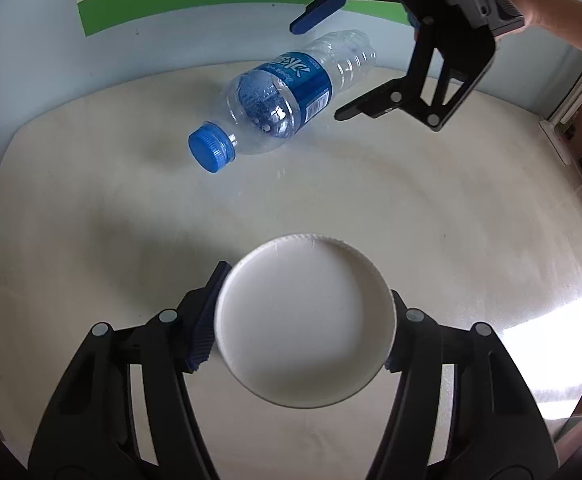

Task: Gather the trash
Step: 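Grasp the white paper cup with the left tool while the right tool grasps the blue-labelled bottle, then carry the paper cup and blue-labelled bottle with both tools over the wastebasket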

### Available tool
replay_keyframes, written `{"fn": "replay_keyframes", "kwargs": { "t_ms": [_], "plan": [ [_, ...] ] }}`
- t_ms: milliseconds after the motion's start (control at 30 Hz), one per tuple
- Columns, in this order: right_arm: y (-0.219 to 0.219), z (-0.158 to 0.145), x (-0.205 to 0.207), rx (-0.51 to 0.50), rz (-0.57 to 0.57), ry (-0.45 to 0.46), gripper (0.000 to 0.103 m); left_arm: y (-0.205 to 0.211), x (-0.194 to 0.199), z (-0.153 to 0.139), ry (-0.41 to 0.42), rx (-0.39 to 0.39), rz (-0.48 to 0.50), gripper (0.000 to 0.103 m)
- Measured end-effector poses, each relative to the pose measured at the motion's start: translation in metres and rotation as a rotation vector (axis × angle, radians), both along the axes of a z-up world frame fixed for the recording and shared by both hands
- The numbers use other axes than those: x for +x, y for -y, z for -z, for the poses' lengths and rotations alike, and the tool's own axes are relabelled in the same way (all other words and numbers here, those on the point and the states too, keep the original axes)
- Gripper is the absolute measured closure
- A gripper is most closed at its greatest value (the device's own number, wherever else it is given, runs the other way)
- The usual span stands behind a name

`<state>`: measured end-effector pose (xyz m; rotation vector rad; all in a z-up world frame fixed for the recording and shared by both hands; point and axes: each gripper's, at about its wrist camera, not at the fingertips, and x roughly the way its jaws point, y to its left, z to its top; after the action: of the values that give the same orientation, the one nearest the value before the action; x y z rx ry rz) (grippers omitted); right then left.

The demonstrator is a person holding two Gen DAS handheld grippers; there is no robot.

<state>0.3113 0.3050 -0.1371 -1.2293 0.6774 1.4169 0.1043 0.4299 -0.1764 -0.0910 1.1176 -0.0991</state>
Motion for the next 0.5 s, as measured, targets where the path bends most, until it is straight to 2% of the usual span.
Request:
{"fn": "replay_keyframes", "kwargs": {
  "t_ms": [100, 167, 233, 367, 500],
  "plan": [
    [-0.008, 0.01, 0.002, -0.014, -0.039, -0.03, 0.013, -0.002, 0.0, -0.001, 0.0, 0.0, 0.014, 0.045],
    [-0.013, 0.02, 0.002, -0.031, -0.042, 0.002, 0.015, 0.0, -0.001, -0.001, 0.0, 0.001, 0.027, 0.045],
    [-0.019, 0.031, 0.003, -0.058, -0.042, 0.01, 0.029, -0.002, -0.001, -0.002, 0.0, -0.019, 0.033, 0.045],
    [-0.028, 0.03, 0.01, -0.074, 0.042, -0.097, 0.036, -0.007, -0.002, -0.003, -0.002, -0.021, 0.029, 0.045],
    [-0.019, 0.025, -0.007, -0.107, 0.015, -0.113, 0.037, -0.009, -0.001, -0.006, 0.003, -0.022, 0.023, 0.046]
  ]
}}
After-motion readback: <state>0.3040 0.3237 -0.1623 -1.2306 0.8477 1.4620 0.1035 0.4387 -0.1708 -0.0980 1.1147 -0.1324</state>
